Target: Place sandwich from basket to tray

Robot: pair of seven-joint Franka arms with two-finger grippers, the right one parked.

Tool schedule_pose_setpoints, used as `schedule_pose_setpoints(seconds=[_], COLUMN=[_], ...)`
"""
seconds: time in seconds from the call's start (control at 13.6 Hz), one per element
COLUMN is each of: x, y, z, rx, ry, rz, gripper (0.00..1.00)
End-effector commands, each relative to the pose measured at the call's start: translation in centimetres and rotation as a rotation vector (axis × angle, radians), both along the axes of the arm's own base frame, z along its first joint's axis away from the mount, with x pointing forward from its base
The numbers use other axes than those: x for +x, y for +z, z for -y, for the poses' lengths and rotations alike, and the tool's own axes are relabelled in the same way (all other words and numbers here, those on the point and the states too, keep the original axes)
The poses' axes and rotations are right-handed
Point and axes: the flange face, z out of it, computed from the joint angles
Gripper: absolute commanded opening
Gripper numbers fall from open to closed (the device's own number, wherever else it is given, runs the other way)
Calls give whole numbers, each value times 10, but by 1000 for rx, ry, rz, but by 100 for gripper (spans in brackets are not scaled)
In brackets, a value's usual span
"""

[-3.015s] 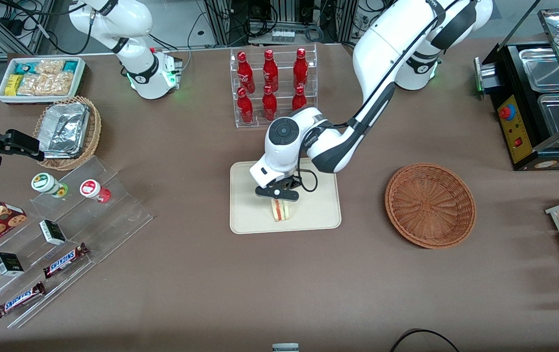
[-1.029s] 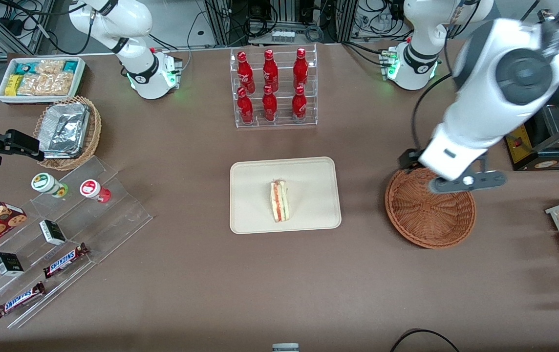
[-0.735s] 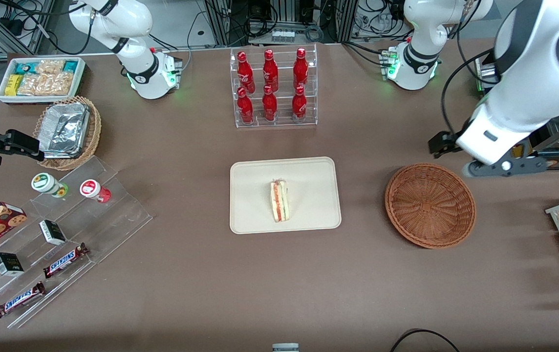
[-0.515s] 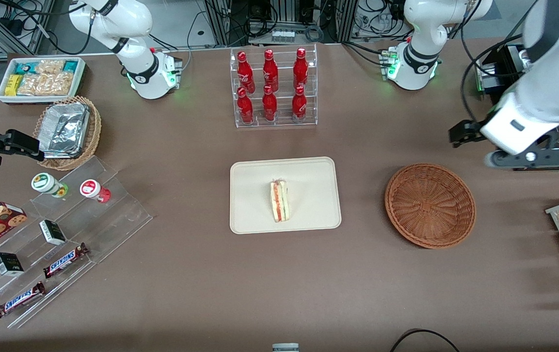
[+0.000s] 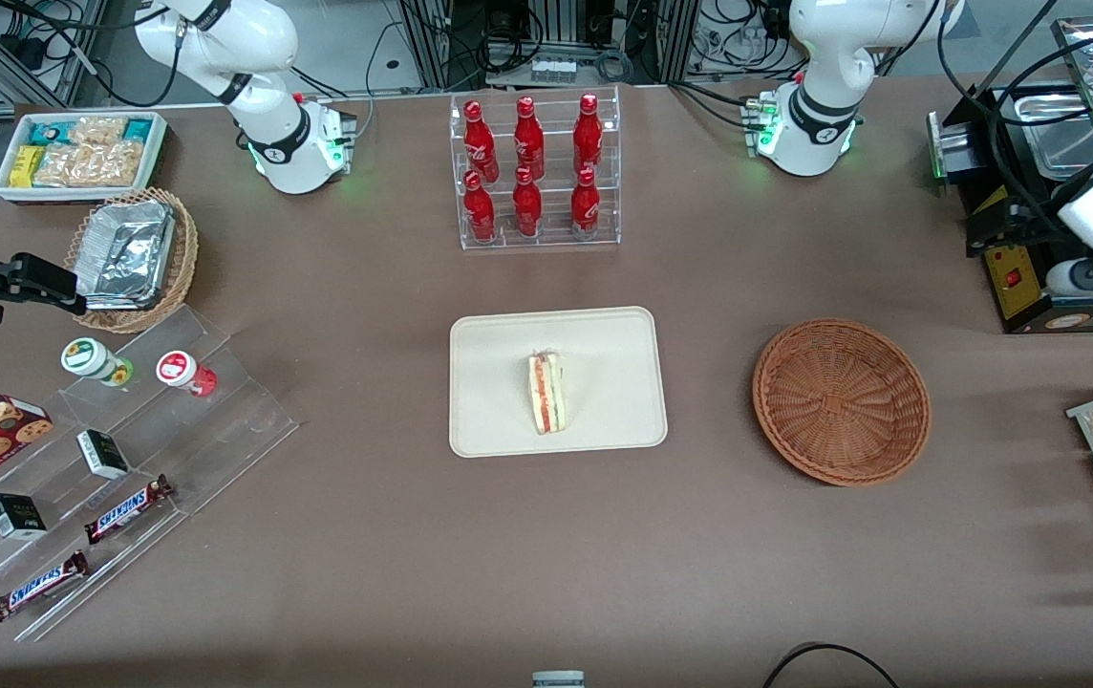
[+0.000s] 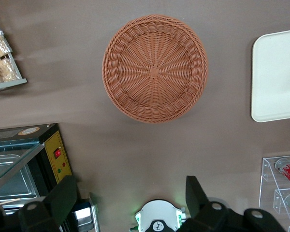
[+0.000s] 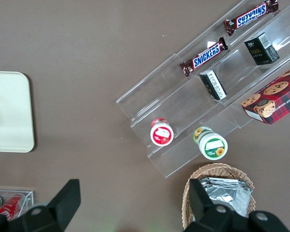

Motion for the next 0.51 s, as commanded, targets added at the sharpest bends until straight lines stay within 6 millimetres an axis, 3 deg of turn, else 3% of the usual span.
schedule_pose_setpoints(seconds=[0.0, 0.44], x=[-25, -27], y=[6, 15], z=[3, -3], rx=[-15, -17], ry=[-22, -10], rz=[24, 83], gripper=[100, 100])
